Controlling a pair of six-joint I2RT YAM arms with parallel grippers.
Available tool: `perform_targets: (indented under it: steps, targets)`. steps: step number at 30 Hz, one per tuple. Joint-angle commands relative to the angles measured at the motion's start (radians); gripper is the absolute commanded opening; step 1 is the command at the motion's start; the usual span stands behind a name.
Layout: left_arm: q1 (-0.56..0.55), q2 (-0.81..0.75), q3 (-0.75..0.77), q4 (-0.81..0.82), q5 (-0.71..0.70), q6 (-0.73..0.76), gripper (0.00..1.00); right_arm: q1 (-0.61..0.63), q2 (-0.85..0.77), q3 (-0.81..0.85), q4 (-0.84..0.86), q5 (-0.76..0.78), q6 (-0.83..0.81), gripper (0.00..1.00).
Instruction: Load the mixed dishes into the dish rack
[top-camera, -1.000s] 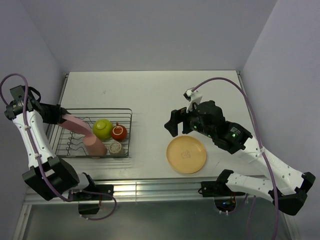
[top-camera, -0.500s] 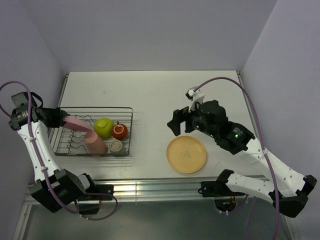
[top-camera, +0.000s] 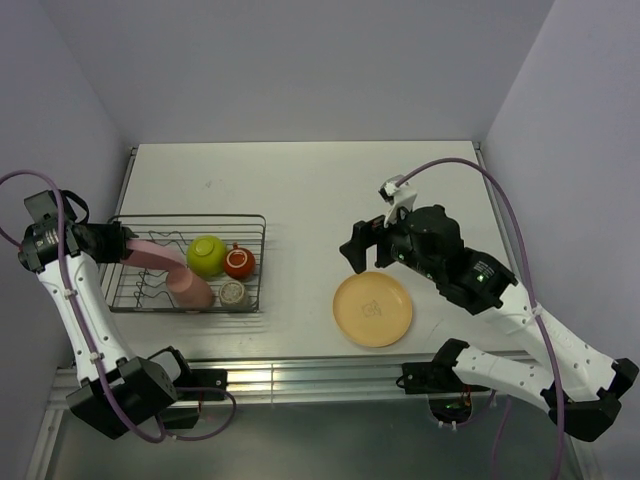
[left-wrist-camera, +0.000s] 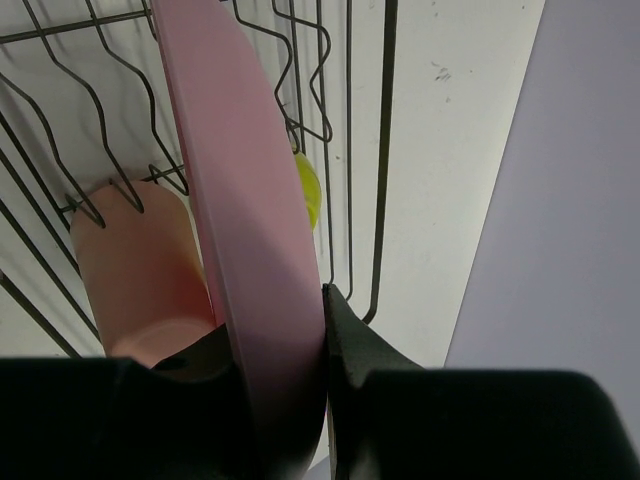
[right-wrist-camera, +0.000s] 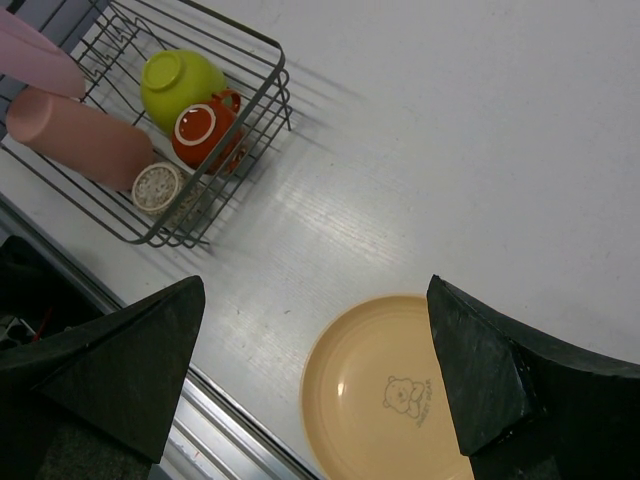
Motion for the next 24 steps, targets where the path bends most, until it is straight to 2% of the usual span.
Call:
perform_targets:
  steps: [1,10,17,19,20,22,23,24]
  targets:
    - [0.001,-0.033,-0.004,-0.042,-0.03,0.002,0.0,-0.009,-0.027,-0.015,0.01,0.012,-0.004,1.0]
    - [0.001,-0.033,-0.096,-0.013,-0.061,0.022,0.0,-0.011,-0.038,-0.02,-0.004,0.017,0.016,1.0]
    - [0.001,0.008,-0.101,0.002,-0.084,0.045,0.01,-0.017,0.022,-0.015,-0.057,-0.031,0.118,1.0]
    - [0.001,0.014,-0.101,-0.01,-0.078,0.049,0.1,-0.029,0.065,0.0,-0.108,-0.02,0.169,1.0]
    - [0.001,0.014,-0.102,-0.013,-0.075,0.052,0.28,-0.04,0.079,0.005,-0.128,-0.024,0.221,1.0]
    - [0.001,0.013,-0.116,-0.016,-0.06,0.055,0.49,-0.075,0.105,0.002,-0.183,-0.096,0.261,1.0]
    - [0.001,0.013,-0.119,-0.019,-0.055,0.052,0.62,-0.121,0.128,-0.003,-0.2,-0.119,0.301,1.0]
    - [0.001,0.011,-0.122,-0.02,-0.052,0.052,0.68,-0.147,0.136,-0.012,-0.225,-0.138,0.315,1.0]
